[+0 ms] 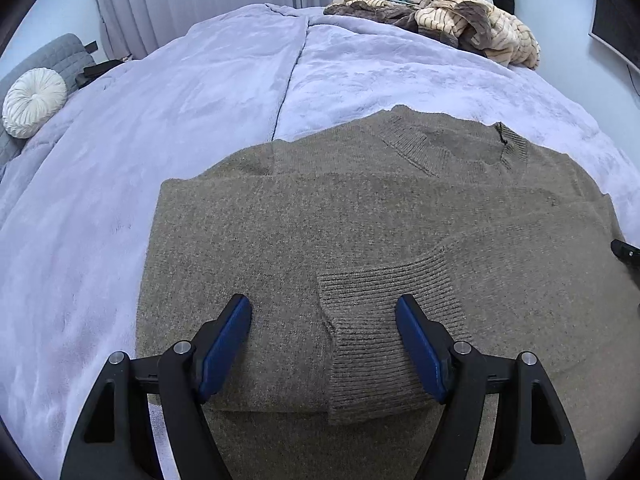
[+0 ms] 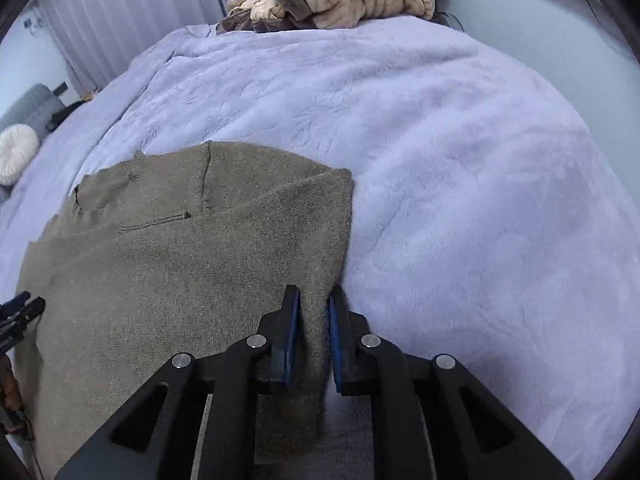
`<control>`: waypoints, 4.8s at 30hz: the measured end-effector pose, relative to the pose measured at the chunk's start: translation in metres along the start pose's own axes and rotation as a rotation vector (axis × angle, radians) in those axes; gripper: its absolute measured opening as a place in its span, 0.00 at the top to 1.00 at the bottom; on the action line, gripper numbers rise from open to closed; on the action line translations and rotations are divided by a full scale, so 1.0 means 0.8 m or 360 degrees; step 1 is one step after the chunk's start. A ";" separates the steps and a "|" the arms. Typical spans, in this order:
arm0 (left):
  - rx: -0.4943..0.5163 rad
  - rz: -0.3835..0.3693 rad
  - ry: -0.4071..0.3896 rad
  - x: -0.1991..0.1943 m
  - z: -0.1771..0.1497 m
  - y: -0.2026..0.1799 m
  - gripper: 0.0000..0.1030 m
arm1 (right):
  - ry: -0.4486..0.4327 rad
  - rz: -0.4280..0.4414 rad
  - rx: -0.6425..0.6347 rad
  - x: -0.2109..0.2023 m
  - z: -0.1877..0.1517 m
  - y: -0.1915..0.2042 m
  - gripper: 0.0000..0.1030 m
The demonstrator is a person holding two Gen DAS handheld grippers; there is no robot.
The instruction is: Fold small clothes
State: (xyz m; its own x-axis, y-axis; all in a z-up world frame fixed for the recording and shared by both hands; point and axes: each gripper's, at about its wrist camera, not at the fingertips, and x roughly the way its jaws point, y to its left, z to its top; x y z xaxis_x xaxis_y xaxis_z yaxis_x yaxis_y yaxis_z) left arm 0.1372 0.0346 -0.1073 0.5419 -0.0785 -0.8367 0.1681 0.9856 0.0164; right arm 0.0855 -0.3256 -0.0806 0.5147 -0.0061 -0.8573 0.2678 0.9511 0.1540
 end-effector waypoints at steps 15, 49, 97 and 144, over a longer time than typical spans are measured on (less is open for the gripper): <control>-0.0073 -0.0120 -0.0065 -0.048 0.006 0.026 0.33 | -0.0181 0.0126 0.0173 -0.095 -0.021 0.010 0.85; -0.0010 -0.0036 0.0086 -0.050 -0.030 0.010 0.32 | 0.0039 0.0227 0.0298 -0.091 -0.075 0.016 0.70; -0.0058 -0.0037 0.0078 -0.166 -0.169 0.048 0.00 | 0.0081 0.0602 0.0364 -0.185 -0.200 0.057 0.11; -0.0006 -0.0955 0.0432 -0.204 -0.324 0.054 0.19 | 0.0295 0.1407 0.0425 -0.187 -0.363 0.050 0.24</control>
State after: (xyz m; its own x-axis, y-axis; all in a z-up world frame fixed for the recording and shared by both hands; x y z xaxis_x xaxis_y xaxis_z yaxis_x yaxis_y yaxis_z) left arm -0.1574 0.1290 -0.1120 0.1277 -0.5746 -0.8084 0.3733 0.7830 -0.4976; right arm -0.2172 -0.1972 -0.0891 0.4888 0.7552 -0.4368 0.0317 0.4850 0.8740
